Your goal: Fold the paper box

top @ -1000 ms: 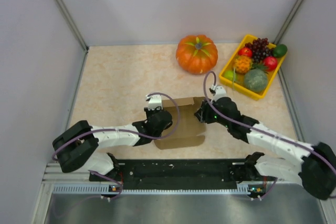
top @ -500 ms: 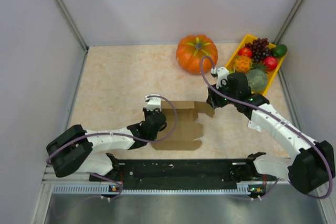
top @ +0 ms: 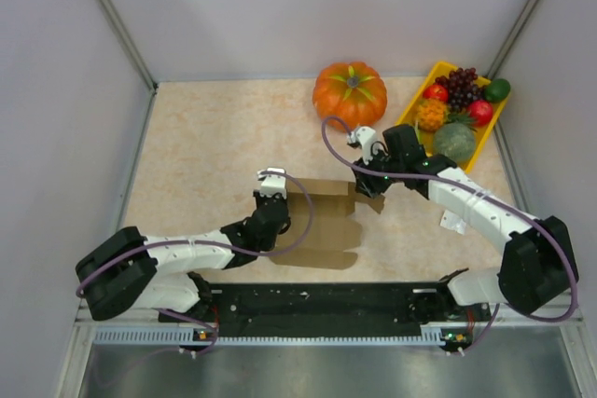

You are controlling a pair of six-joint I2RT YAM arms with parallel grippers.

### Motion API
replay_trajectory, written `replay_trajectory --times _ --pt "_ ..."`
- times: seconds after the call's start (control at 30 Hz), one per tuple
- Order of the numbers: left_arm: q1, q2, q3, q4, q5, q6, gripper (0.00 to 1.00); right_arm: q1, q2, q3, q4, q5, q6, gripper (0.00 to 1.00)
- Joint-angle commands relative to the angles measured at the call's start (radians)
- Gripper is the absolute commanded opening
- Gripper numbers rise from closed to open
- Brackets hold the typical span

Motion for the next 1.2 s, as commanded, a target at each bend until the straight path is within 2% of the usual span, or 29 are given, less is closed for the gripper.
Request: replay_trajectory --times 0.0,0.13,0.17,0.2,0.23,0.27,0.33,0.37,0.5,0.57,0.63,0.87,1.0,1.1,1.17 --pt "0.005 -0.025 -0.003 0.069 0.01 0.014 0.0 0.031 0.017 0.061 -0.012 0.038 -0.033 0.41" --pt "0.006 -0.021 0.0 0.063 -0.008 0.002 0.0 0.051 0.036 0.053 -0.019 0.064 0.001 0.29" --pt "0.006 -0.019 0.008 0.046 -0.023 -0.009 0.0 0.051 0.044 0.056 -0.021 0.075 0.021 0.19" --pt "0.006 -0.012 0.012 0.035 -0.031 -0.02 0.0 0.051 0.051 0.062 -0.019 0.08 0.082 0.13" --pt "0.006 -0.001 0.029 0.023 -0.04 -0.043 0.0 0.054 0.074 0.085 -0.019 0.109 0.166 0.0" --pt "0.006 0.007 0.035 0.009 -0.042 -0.055 0.0 0.056 0.079 0.091 -0.021 0.116 0.275 0.0" --pt "0.006 0.028 0.054 0.008 -0.028 -0.069 0.0 0.057 0.096 0.108 -0.019 0.159 0.383 0.0" --pt "0.006 0.037 0.058 0.008 -0.024 -0.074 0.0 0.059 0.102 0.114 -0.019 0.179 0.503 0.0" --pt "0.006 0.085 0.091 -0.006 -0.042 -0.11 0.0 0.077 0.102 0.112 -0.03 0.225 0.743 0.0" --pt "0.006 0.1 0.104 -0.014 -0.053 -0.121 0.0 0.08 0.099 0.093 -0.027 0.212 0.815 0.06" --pt "0.006 0.114 0.109 -0.012 -0.06 -0.13 0.0 0.086 0.093 0.066 -0.003 0.207 0.81 0.14" --pt "0.008 0.133 0.098 -0.006 -0.057 -0.127 0.0 0.086 -0.025 -0.022 0.074 0.155 0.548 0.22" --pt "0.008 0.131 0.094 -0.009 -0.051 -0.123 0.0 0.085 -0.064 -0.06 0.099 0.1 0.469 0.27" --pt "0.008 0.12 0.085 -0.006 -0.05 -0.118 0.0 0.085 -0.104 -0.099 0.14 0.032 0.434 0.39" --pt "0.008 0.11 0.077 -0.004 -0.051 -0.114 0.0 0.085 -0.134 -0.134 0.174 -0.023 0.408 0.42"
